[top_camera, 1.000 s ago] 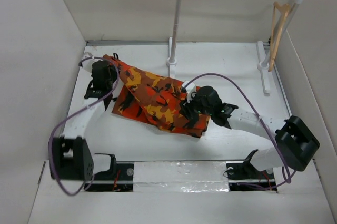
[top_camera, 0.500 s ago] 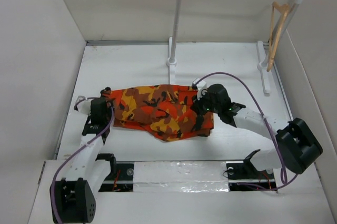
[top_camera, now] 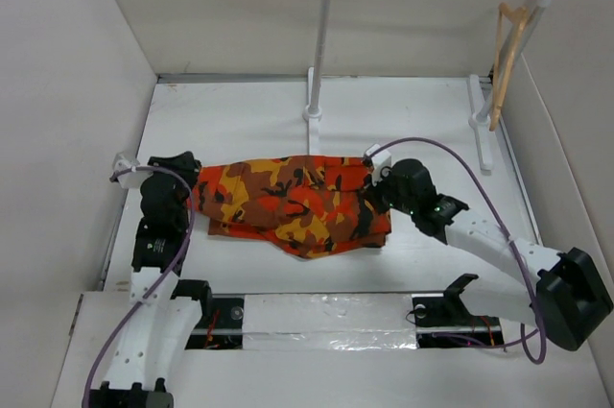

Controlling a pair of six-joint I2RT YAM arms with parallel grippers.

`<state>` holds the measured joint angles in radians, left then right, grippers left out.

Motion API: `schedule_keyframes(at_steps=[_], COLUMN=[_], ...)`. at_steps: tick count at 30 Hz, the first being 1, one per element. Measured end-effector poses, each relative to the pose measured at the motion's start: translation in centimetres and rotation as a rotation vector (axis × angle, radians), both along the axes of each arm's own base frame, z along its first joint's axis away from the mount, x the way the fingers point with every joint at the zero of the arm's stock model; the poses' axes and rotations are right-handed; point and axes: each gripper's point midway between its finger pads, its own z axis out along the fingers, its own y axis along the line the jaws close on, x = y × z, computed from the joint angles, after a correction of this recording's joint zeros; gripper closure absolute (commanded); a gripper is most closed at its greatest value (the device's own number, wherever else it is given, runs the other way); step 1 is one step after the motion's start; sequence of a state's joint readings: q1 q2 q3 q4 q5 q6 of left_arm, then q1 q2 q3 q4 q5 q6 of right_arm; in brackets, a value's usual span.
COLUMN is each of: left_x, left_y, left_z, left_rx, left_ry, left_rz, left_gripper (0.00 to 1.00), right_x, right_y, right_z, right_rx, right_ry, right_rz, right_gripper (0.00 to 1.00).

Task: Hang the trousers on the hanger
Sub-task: Fold the trousers at the center of the board.

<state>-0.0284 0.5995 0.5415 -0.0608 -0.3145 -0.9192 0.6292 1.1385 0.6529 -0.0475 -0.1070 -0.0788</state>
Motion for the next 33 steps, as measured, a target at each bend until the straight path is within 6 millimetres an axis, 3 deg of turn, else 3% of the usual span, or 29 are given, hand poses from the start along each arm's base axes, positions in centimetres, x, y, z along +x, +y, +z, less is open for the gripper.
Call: schedule_keyframes(at_steps=[2, 4, 7, 10, 12, 15, 18, 22, 25, 27, 29, 33], left_x=[0.8, 1.9, 2.7, 1.4, 0.2, -0.5, -0.7, -1.9, -3.4, -3.4, -3.0, -2.1], left_y=[-2.3, -5.2, -9.7, -14.3, -16.8, -19.7, -20.4, -17.6, -15.3, -14.8, -15.0, -16.5], left_z=[2.6, 2.6, -1.6, -7.6, -9.5, -10.0, -10.3, -13.1, -15.1, -14.5, -13.0, -9.4], left_rx=[0.006, 0.006, 0.017, 0.056, 0.096, 0.146, 0.156, 0.152, 0.168, 0.17, 0.165, 0.137], left_ry=[-0.088, -0.101, -0.008, 0.144, 0.196, 0.186, 0.176, 0.191, 0.223, 0.197, 0.14, 0.034], left_rz=[-0.104, -0.232, -0.393, -0.555, -0.648, -0.73, -0.722, -0.622, -0.565, -0.544, -0.544, -0.586], left_gripper=[0.95, 1.0, 1.0, 1.0, 1.0, 0.99, 0.98, 0.97, 0.97, 1.0, 1.0, 1.0], right_x=[-0.5, -1.3, -3.0, -4.6, -5.1, -5.3, -5.4, -5.6, -5.8, -5.3, -4.0, -1.0], right_y=[-0.4, -1.0, -2.1, -3.3, -3.8, -4.0, -4.1, -4.3, -4.8, -4.9, -4.8, -6.3], right_z=[-1.1, -3.2, -6.7, -9.1, -9.6, -9.5, -9.7, -8.8, -6.6, -3.4, 1.9, 15.7], right_rx=[-0.009, -0.032, -0.071, -0.088, -0.076, -0.027, 0.006, 0.05, 0.055, 0.067, 0.104, 0.202], right_ry=[0.021, 0.069, 0.16, 0.226, 0.248, 0.258, 0.276, 0.272, 0.228, 0.164, 0.05, -0.251], right_rz=[-0.01, -0.022, -0.046, -0.086, -0.123, -0.174, -0.211, -0.237, -0.251, -0.261, -0.273, -0.352], right_gripper=[0.97, 1.0, 1.0, 1.0, 1.0, 1.0, 1.0, 1.0, 1.0, 1.0, 1.0, 1.0])
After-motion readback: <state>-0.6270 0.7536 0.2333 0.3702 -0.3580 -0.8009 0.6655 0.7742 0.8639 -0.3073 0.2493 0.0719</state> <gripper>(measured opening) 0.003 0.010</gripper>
